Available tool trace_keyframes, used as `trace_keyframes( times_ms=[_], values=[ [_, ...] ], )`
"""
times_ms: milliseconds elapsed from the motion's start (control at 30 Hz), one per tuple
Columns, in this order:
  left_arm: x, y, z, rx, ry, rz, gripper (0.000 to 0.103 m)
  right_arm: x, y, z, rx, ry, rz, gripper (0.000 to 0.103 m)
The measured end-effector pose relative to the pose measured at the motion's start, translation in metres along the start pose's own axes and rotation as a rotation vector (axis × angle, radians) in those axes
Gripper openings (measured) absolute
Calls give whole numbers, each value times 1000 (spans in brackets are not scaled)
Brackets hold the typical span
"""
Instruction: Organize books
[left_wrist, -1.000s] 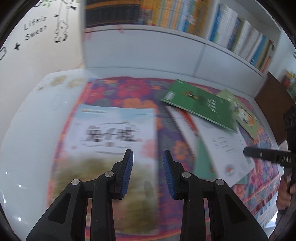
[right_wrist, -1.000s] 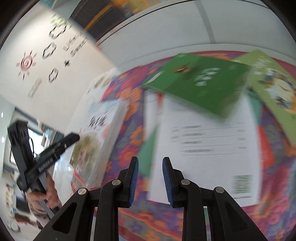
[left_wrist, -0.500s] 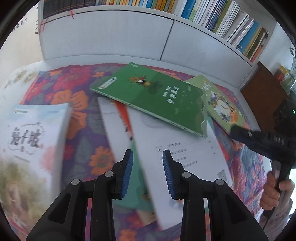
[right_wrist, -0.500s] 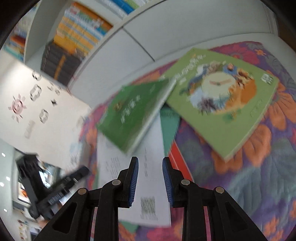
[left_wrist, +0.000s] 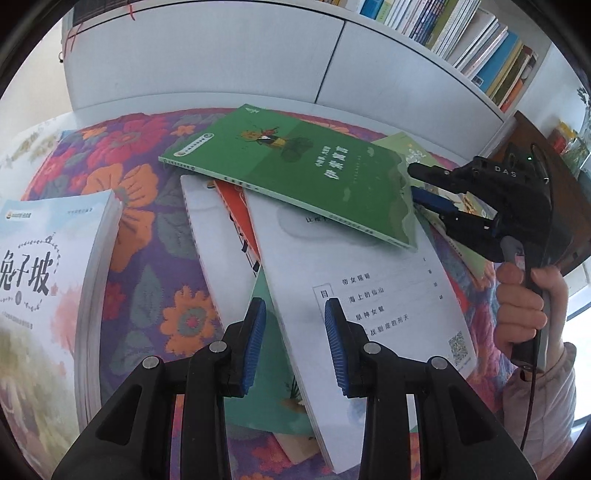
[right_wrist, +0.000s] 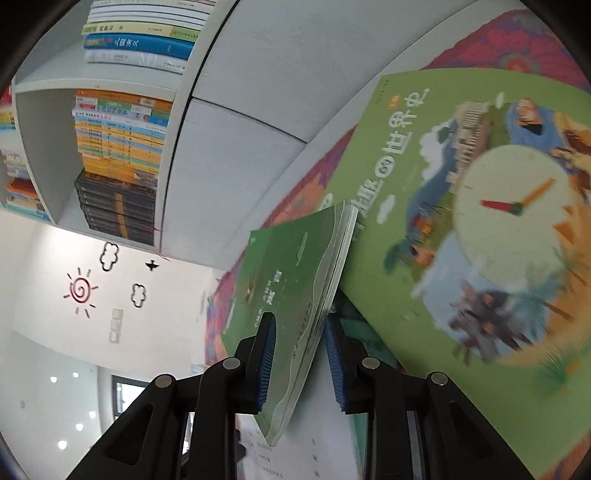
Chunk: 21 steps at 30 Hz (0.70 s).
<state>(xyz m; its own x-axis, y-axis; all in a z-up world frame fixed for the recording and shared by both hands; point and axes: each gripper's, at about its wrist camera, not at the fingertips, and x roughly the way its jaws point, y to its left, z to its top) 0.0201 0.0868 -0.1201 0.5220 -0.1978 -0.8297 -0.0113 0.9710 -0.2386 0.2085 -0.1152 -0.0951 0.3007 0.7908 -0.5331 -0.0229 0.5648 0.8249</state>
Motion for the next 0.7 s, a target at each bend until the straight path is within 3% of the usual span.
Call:
trace_keyframes(
  times_ms=[133,267,400,500,600,700],
  values=[
    [0,1,0,5,7,-5,31,6,0,-2,-4,11,-4,20],
    [0,1,0,0,9,-11,31,10,4,-5,20,37,-25,23],
    [0,1,1,0,15,-21,31,14,-7,2,84,43,32,23],
    [0,2,0,-5,19,-31,31,15,-5,2,85,41,28,23],
    [1,2,1,-8,20,-35,31,15,-2,-1,64,19,-14,9],
    [1,3,1,-16,23,-40,31,13,-3,-6,72,-12,-32,7]
  ],
)
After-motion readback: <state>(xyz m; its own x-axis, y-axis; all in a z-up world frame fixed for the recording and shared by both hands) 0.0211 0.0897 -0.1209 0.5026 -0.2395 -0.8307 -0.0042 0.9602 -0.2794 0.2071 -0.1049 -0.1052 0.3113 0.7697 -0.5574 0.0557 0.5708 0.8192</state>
